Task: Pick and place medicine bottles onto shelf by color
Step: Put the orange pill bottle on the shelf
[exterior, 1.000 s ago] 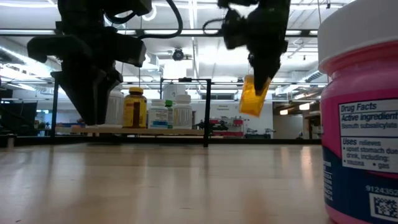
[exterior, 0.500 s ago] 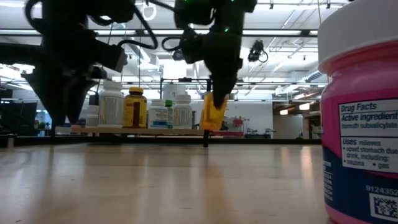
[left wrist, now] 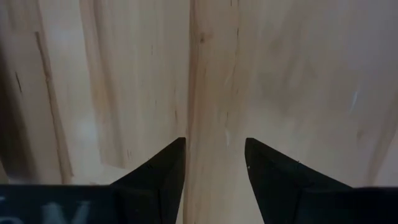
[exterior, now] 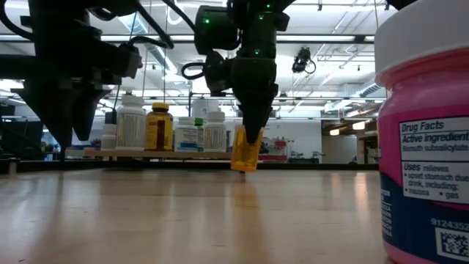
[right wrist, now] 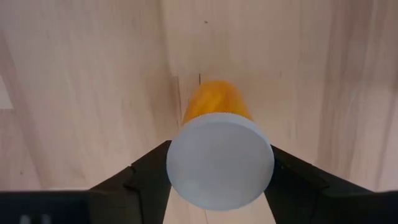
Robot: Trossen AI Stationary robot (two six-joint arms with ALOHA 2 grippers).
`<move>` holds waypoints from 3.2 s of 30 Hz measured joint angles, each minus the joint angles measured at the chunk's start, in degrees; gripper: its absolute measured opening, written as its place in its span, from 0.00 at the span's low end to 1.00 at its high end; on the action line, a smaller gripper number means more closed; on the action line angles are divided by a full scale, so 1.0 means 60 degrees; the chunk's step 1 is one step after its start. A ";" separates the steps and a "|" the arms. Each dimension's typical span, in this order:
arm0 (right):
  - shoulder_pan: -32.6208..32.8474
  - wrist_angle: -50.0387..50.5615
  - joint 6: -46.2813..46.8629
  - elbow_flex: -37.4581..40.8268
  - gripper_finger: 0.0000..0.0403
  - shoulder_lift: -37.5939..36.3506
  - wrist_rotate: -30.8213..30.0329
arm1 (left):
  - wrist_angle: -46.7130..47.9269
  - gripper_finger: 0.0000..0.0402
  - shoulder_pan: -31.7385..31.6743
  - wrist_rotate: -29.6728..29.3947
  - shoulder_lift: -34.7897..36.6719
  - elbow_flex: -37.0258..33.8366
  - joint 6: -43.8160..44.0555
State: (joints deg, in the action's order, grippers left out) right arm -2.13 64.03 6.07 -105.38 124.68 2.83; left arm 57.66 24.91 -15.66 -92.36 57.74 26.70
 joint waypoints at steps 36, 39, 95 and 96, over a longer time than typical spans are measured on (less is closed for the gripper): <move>0.0062 -0.1256 0.0406 0.0492 0.67 -0.0014 -0.0043 | -0.0573 0.43 0.0022 0.0007 0.0000 -0.0007 0.0775; 0.0044 -0.1182 0.0400 0.0433 0.72 -0.0014 -0.0038 | -0.0571 0.43 0.0022 0.0008 0.0000 -0.0007 0.0775; -0.0183 -0.0367 -0.0643 0.0208 0.02 -0.0005 0.1250 | -0.0824 0.43 0.0004 0.0001 0.0004 -0.0007 0.1025; -0.0190 -0.0369 -0.0650 0.0128 0.02 -0.0040 0.1252 | -0.0830 0.43 0.0014 0.0018 0.0004 -0.0007 0.1016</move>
State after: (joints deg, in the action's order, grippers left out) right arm -3.27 61.81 2.17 -104.62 124.44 10.34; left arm 52.69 24.99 -15.55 -92.33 57.69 32.80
